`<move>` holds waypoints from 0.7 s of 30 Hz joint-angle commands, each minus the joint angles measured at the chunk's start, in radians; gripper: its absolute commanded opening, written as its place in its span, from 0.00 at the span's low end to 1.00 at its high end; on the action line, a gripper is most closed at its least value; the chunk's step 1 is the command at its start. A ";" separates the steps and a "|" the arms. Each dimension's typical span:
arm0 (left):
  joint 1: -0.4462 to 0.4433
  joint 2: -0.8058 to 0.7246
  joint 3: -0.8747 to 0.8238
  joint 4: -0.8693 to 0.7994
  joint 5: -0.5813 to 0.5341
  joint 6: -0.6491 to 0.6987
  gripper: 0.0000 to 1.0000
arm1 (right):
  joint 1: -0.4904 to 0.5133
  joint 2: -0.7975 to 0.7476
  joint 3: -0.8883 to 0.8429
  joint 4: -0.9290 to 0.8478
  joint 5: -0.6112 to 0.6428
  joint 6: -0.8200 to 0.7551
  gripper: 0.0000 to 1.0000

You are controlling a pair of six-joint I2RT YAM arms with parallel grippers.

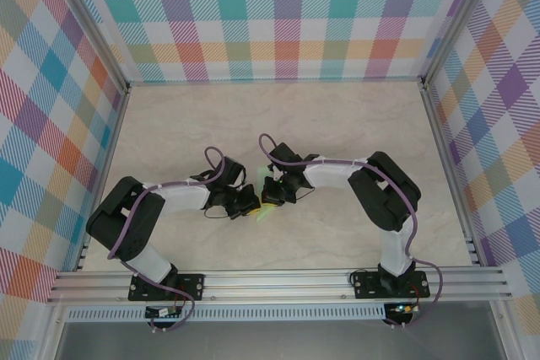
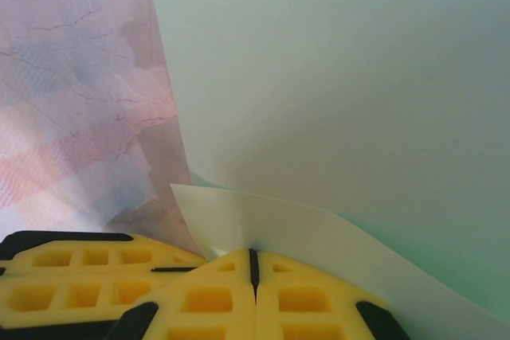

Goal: Fold a paper plane with a square sheet of paper (pick it up from the middle)
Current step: Third fold the triangle at the center of the table.

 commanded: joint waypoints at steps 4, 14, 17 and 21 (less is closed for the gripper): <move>-0.019 0.027 0.009 -0.109 -0.089 0.007 0.00 | -0.010 -0.025 -0.079 0.073 0.013 -0.028 0.06; -0.050 0.067 0.029 -0.251 -0.200 0.023 0.00 | -0.011 -0.179 -0.262 0.338 -0.033 -0.075 0.08; -0.056 0.075 0.036 -0.261 -0.213 0.024 0.00 | -0.010 -0.162 -0.269 0.328 -0.037 -0.073 0.08; -0.068 0.082 0.050 -0.286 -0.236 0.023 0.00 | -0.011 -0.132 -0.254 0.315 -0.032 -0.076 0.07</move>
